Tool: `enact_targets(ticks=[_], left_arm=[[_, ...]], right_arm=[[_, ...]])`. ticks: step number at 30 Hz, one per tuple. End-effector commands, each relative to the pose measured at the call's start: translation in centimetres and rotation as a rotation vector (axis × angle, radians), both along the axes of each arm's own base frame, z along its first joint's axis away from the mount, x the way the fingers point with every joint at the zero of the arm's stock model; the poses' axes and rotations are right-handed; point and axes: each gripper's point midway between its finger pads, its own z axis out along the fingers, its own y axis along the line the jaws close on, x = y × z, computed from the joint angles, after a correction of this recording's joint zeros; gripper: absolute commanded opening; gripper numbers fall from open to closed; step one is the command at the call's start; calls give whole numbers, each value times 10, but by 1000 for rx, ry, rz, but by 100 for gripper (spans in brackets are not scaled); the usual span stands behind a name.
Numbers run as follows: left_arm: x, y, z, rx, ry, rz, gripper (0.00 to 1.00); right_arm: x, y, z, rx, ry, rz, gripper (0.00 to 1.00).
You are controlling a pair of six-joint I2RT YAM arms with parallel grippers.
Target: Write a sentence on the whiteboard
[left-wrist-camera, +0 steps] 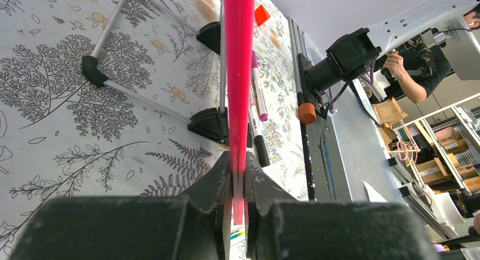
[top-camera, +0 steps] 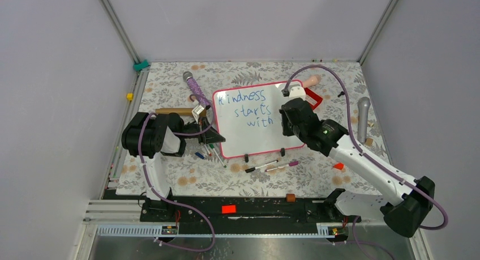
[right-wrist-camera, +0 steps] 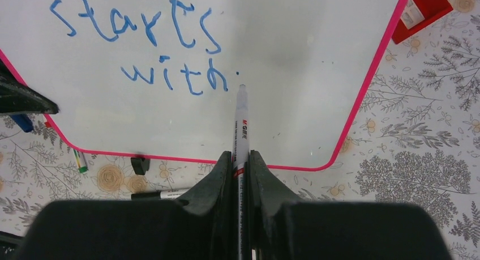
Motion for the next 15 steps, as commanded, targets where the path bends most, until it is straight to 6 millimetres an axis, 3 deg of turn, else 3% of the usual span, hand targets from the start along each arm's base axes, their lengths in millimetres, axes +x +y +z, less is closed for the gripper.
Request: enact_targets(ticks=[1,9,15], left_arm=[[-1,-1,1,-2,-67,-21,0],[-2,-1,1,-2,-67,-23,0],[-3,-1,0,-1,-68,-26,0]], right_arm=[[-15,3,-21,-5,50,16,0],[-30,32,-55,3,104,55,0],[-19,45,-51,8,76,66,0]])
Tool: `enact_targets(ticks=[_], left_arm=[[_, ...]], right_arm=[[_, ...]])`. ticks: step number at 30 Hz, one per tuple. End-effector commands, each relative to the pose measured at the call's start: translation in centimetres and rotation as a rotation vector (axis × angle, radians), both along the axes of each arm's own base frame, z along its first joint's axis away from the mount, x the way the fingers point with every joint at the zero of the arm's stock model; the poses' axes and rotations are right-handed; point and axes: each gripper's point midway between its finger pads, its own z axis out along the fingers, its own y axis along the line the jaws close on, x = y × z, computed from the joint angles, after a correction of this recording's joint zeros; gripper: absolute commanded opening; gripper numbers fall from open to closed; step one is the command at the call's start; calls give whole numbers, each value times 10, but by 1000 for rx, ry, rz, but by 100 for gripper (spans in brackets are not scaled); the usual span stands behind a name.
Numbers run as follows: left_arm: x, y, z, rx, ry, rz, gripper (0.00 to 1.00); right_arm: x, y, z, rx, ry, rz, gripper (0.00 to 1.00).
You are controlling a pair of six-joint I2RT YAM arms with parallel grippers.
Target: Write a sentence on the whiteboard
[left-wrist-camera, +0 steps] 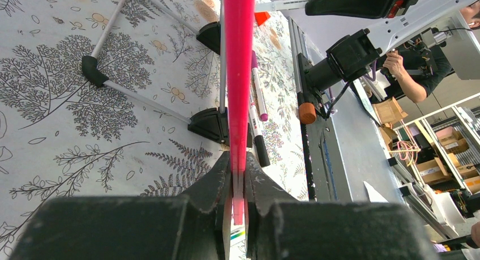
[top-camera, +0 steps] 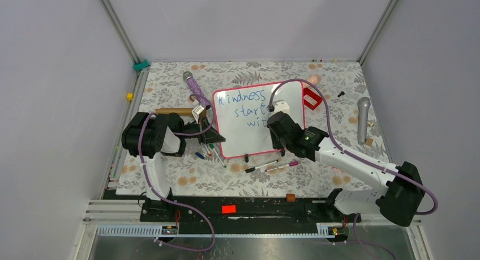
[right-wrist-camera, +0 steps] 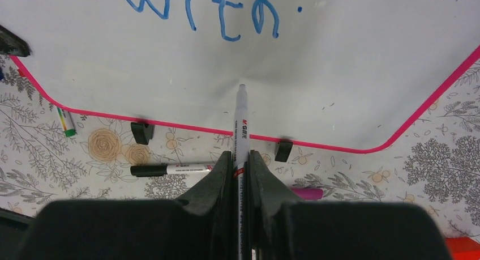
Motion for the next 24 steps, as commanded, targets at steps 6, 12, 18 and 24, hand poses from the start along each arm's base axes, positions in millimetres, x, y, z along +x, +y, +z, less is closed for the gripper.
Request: enact_targets(ticks=[6,12,18,24], left_arm=[[-4,-1,0,-1,-67,-30,0],[-4,-1,-1,-1,-66,-29,0],[-4,-1,-1,-1,-66,-29,0],[-4,-1,-1,-1,-66,-29,0]], right_arm=[[23,26,21,18,-80,16,0],[28,31,23,6,-88,22,0],[31,28,18,-20,-86,4,0],[29,22,10,-61,-58,-14,0]])
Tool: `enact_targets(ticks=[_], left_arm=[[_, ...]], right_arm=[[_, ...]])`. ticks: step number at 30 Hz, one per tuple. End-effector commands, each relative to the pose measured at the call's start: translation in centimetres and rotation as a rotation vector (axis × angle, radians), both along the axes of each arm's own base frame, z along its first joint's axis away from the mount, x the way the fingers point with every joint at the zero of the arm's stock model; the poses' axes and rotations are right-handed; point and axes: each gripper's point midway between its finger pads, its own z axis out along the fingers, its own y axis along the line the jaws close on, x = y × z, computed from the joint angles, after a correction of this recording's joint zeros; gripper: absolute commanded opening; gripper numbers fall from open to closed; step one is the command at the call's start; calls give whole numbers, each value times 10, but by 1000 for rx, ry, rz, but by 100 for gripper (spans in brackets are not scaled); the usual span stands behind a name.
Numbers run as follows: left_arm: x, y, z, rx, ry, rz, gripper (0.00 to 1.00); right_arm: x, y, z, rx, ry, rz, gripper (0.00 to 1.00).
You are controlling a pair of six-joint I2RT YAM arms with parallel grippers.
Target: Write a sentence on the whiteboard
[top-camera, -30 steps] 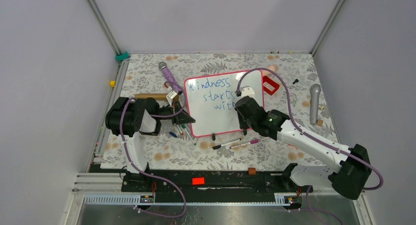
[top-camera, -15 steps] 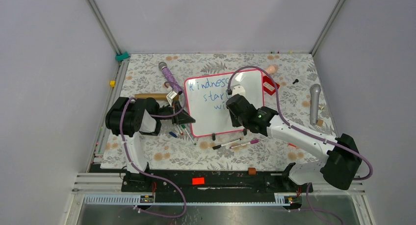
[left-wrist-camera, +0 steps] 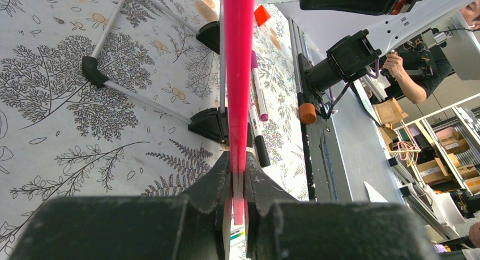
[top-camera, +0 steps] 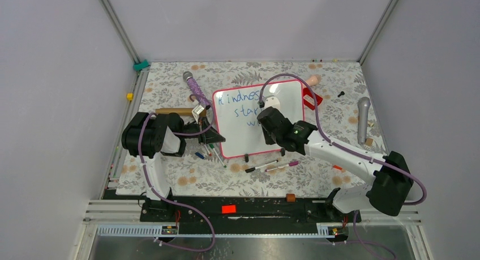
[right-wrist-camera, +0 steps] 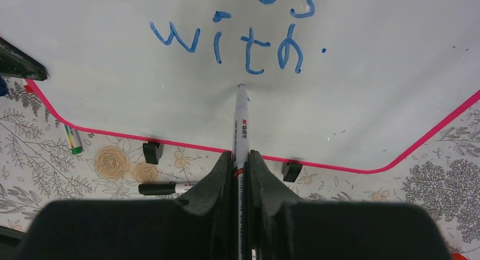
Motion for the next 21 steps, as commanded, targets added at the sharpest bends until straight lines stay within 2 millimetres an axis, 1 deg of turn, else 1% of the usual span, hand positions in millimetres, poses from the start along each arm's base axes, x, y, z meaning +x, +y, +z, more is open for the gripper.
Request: enact_targets(ticks=[1,8,14,18,21], left_arm=[[-3,0,0,-1,-66,-25,0],[-3,0,-1,-1,-64,-26,0],[-4,-1,-1,-1,-65,-28,0],[-3,0,-1,-1,-66,-27,0],[-4,0,-1,-1,-66,-28,0]], right_arm=[[7,-3,5,-19,-30,-39,0],[-4,-11,-3,-5,-1,-53,0],[-8,-16,-7,-10,6,-66,0],[-3,-17,-1,-19,-15,-73,0],[4,-16,7,-37,-39,-74,0]])
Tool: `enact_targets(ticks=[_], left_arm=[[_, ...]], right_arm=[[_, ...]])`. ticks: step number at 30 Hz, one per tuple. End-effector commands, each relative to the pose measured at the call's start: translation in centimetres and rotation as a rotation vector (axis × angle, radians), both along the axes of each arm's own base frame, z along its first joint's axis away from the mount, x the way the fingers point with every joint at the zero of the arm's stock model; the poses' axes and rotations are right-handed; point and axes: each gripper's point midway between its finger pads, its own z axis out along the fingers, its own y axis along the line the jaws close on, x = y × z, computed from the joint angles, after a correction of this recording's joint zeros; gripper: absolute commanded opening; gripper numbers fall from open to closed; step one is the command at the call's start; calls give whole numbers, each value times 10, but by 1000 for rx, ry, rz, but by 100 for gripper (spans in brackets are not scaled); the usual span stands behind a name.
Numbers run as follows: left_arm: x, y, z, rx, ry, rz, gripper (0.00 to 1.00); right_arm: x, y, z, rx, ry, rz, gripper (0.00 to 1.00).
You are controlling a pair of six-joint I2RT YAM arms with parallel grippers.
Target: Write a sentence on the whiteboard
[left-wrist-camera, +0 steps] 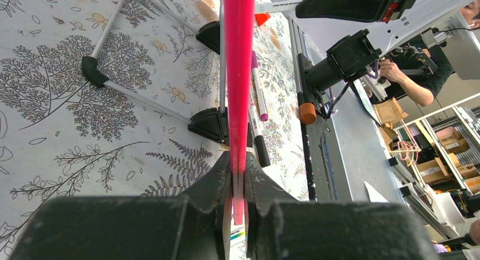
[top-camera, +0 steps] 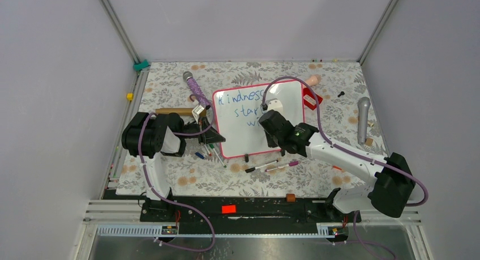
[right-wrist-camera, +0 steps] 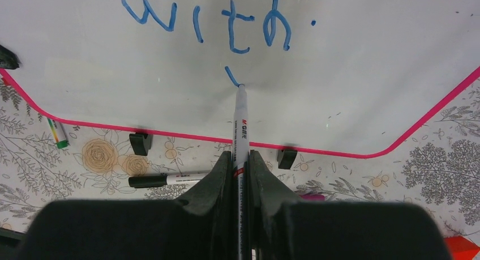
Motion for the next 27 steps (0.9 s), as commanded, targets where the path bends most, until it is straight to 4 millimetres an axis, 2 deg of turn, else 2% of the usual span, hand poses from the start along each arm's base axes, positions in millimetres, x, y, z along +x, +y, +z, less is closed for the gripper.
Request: enact_targets(ticks=[1,13,27], left_arm=[[-4,0,-1,-1,-65,-29,0],[-4,0,0,-1,-67,-28,0],[-3,0,-1,-1,-64,-28,0]], right_arm=[[15,-6,19,-38,-74,-39,0],[29,-2,29,-49,-95,-40,0],[1,-11,-2,-27,3,-21,0]])
